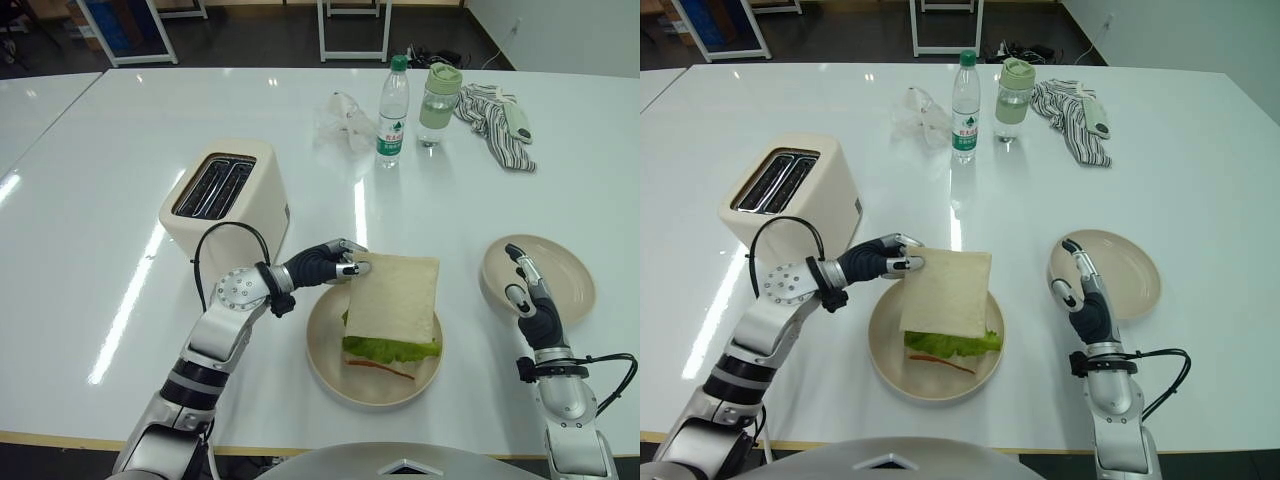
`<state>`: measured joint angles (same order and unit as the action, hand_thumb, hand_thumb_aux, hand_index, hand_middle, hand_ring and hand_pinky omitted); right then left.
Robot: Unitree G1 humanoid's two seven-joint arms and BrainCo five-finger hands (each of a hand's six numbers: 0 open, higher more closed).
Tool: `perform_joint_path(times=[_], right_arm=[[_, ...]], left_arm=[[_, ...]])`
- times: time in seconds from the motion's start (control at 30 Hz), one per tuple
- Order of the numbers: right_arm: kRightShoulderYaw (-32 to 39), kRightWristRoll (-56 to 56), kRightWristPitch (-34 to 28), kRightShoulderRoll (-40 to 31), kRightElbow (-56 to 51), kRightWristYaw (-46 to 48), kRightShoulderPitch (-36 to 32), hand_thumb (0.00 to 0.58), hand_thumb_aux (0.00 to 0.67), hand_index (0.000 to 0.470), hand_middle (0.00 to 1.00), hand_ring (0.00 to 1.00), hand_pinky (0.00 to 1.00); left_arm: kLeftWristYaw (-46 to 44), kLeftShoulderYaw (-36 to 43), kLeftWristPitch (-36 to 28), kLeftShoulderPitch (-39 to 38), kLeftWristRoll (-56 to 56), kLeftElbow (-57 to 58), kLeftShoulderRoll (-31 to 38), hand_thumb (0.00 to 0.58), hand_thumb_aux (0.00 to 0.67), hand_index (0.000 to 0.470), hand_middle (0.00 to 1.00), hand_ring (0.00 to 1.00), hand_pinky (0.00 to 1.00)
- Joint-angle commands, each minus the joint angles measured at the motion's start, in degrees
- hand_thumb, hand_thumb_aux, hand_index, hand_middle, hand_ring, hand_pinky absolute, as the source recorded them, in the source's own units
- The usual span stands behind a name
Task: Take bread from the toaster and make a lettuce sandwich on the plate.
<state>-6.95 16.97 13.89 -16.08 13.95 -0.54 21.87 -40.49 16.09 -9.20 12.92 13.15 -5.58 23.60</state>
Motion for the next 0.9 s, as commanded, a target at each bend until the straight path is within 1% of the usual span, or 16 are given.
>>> perform_joint_path(times=[0.03, 0.6, 0.9], right_arm=[[0.34, 0.62, 0.06, -0.16, -0.69, 0.02, -0.21, 0.000, 0.000, 0.000, 0.00, 0.00, 0.00], [0.92, 1.23, 0.11, -0.29, -0.06, 0.22, 0.83, 0.000, 0.000, 0.000, 0.00, 0.00, 0.00], [1.20, 1.65, 0.17, -0.40, 0.85, 0.69, 1.29, 0.000, 0.000, 0.000, 0.00, 0.00, 0.00]], left_arm=[[-1.38, 1.38, -0.58, 1.20, -2.37, 2.46, -0.05, 0.580, 0.670, 0.470, 1.00, 1.00, 1.00], [-2.56, 3.10, 2.53, 1.73, -9.18, 12.77, -1.68, 0.580, 0.670, 0.470, 1.00, 1.00, 1.00], [-4.15, 4.62, 3.34, 0.89, -10.84, 14.42, -2.99, 0.580, 0.670, 0.470, 1.00, 1.00, 1.00]])
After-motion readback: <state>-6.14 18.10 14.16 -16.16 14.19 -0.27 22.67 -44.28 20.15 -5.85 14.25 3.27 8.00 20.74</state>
